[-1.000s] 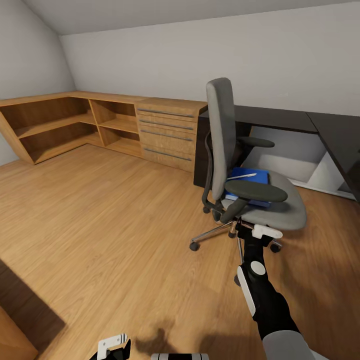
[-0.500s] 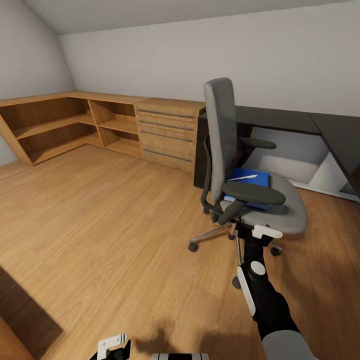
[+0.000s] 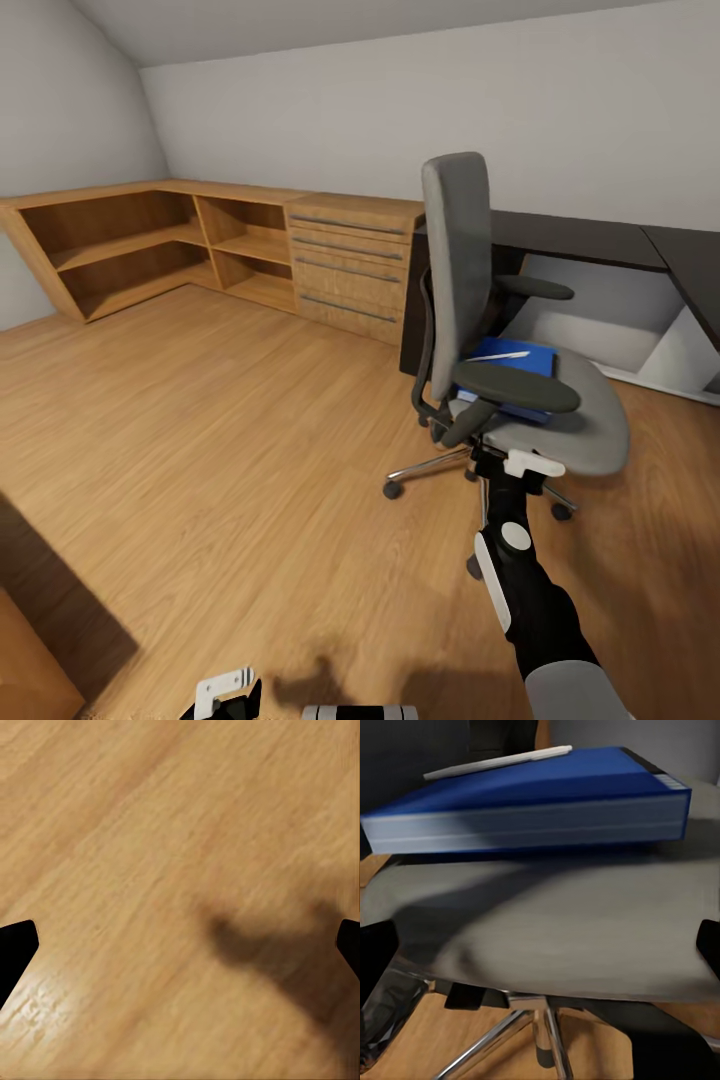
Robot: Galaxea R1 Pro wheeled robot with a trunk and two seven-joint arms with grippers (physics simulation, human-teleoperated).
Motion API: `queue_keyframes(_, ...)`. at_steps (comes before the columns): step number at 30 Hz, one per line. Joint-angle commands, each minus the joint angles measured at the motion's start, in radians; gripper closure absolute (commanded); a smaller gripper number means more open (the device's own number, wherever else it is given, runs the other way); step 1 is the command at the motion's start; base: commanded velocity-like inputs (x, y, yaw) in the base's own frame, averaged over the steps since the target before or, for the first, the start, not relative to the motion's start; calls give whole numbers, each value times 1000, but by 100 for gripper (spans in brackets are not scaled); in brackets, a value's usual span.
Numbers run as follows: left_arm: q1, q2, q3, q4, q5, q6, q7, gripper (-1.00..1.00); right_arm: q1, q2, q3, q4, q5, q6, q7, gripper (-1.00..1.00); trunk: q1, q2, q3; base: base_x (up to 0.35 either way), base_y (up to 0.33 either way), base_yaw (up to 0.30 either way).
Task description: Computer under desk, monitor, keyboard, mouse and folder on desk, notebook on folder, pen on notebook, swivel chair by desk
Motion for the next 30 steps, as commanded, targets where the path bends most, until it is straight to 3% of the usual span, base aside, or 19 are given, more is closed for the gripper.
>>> queue_keyframes(1, -1, 1, -6, 0, 10, -4, 7, -100, 0, 1, -1, 0, 7, -1, -1, -100, 0, 0, -1, 0, 0, 127)
queue_keyframes(30, -1, -1, -6, 2, 11, -4, 7, -100, 0, -1, 0, 1, 8, -1, -1, -100, 0, 0, -16, 0, 0, 140)
